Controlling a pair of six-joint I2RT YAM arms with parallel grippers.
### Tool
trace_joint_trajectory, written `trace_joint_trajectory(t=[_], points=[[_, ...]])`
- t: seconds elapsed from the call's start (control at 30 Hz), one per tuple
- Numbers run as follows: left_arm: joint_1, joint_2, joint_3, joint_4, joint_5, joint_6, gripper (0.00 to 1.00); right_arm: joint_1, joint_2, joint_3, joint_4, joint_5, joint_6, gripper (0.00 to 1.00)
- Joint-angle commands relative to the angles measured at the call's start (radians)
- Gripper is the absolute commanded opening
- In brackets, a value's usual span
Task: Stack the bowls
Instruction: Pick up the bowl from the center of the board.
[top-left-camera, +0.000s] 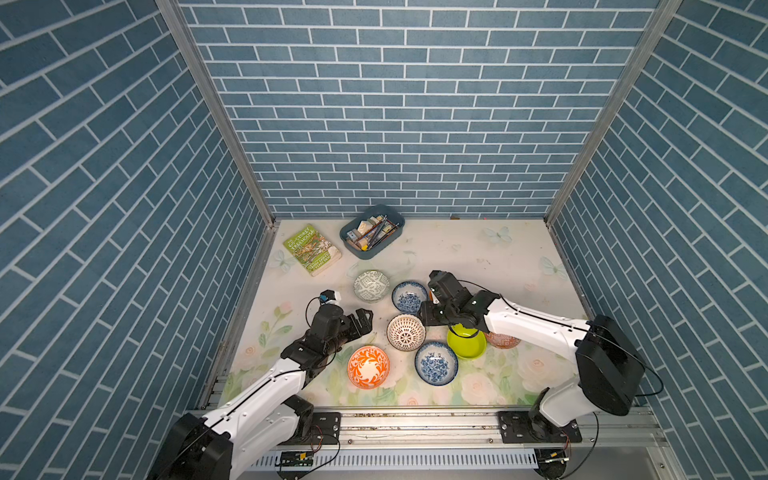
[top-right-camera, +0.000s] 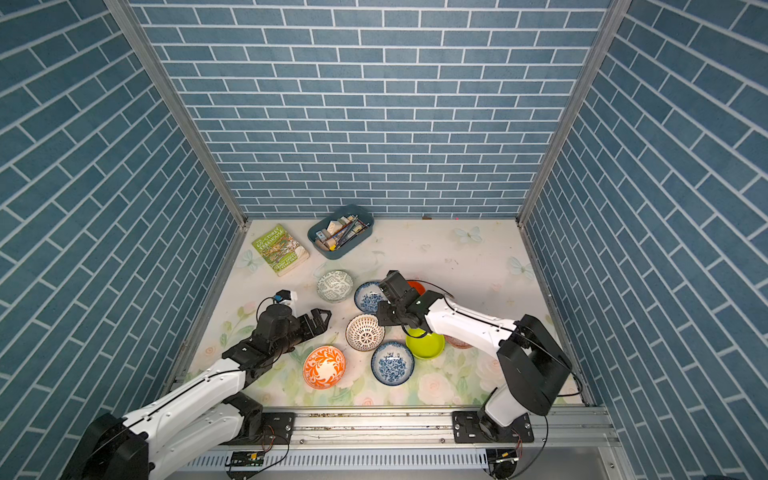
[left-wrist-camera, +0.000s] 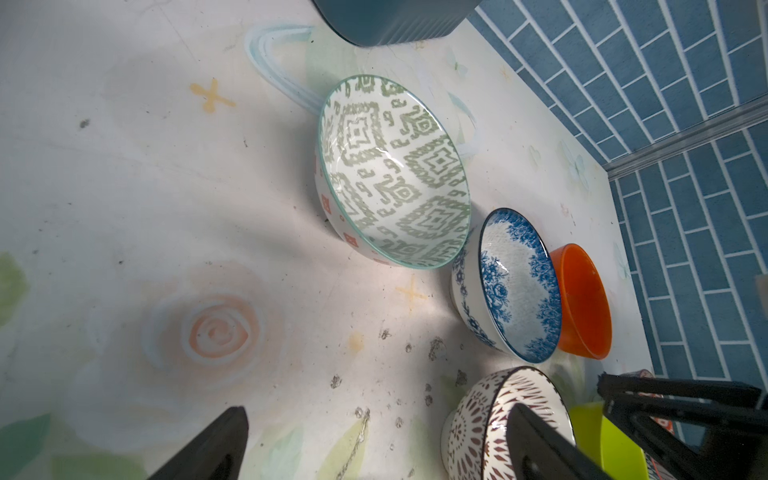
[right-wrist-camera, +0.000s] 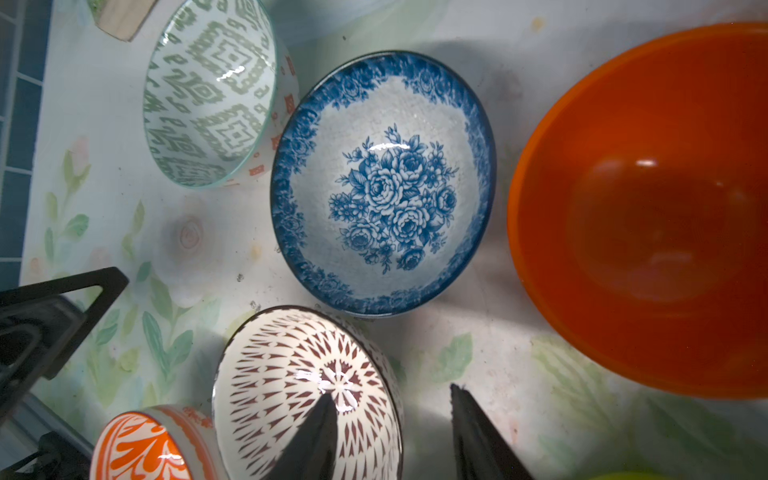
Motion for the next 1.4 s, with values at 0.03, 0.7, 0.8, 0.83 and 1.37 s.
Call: trace_joint_trajectory(t=[0.03,0.7,0.8,0.83,1.37], points=[[-0.005,-0.010,-0.011,0.019,0.009,0.013,1.00,0.029,0.054,0.043,-0.057,0.035,0.001,0.44],[-0.005,0.023,-0.008,0.041,0.021,0.026,1.00,0.062,0.149,0.075,-0.079,0.037,0.003,0.01],[-0.005,0.030,-0.006,0.044,0.024,0.027,1.00,0.068,0.145,0.085,-0.089,0.039,-0.002,0.00],[-0.005,0.033,-0.005,0.044,0.024,0.028,1.00,0.068,0.143,0.091,-0.092,0.039,-0.004,0.00],[-0.027,-0.005,0.113,0.001,0.162,0.082,0.97,0.068,0.029,0.154,-0.100,0.056,0.004,0.00]])
